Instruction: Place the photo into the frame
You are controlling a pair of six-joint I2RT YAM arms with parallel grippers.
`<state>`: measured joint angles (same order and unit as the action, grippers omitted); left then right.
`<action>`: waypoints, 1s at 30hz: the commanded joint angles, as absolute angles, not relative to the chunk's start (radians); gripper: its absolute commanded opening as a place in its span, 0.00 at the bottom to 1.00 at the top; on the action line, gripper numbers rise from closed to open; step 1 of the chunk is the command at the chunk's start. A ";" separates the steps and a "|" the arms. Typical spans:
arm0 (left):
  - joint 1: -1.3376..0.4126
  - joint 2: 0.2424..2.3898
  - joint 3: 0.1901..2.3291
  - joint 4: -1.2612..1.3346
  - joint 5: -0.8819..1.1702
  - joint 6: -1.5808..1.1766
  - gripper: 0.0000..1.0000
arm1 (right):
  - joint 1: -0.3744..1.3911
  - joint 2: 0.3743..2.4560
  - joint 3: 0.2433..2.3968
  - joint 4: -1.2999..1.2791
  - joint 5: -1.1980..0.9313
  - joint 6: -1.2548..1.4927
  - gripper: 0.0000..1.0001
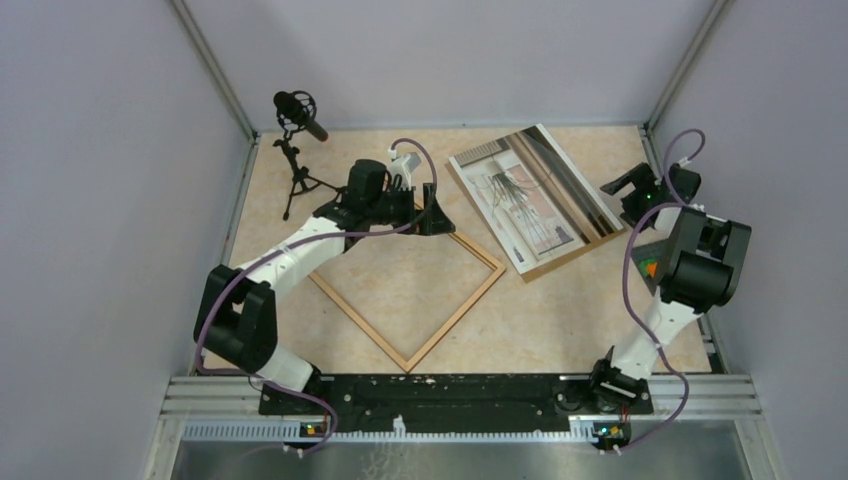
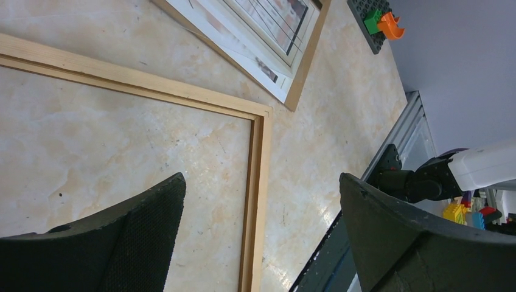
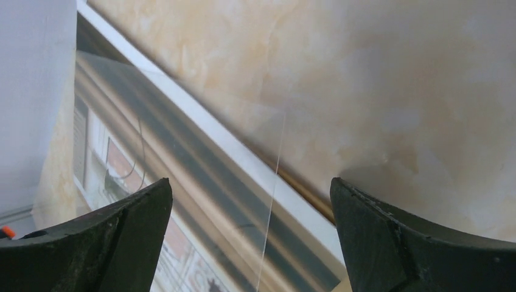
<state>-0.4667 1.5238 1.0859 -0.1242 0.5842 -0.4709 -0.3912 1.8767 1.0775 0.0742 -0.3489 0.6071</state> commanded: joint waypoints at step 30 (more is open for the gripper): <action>-0.469 1.556 1.127 -0.100 0.637 -0.488 0.98 | -0.445 2.207 1.034 1.067 -0.868 1.153 0.06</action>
<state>-0.4667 1.5478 1.0943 -0.1287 0.6170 -0.4858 -0.4419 2.1880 1.0279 0.9432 -0.8249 1.1248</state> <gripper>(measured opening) 0.986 0.133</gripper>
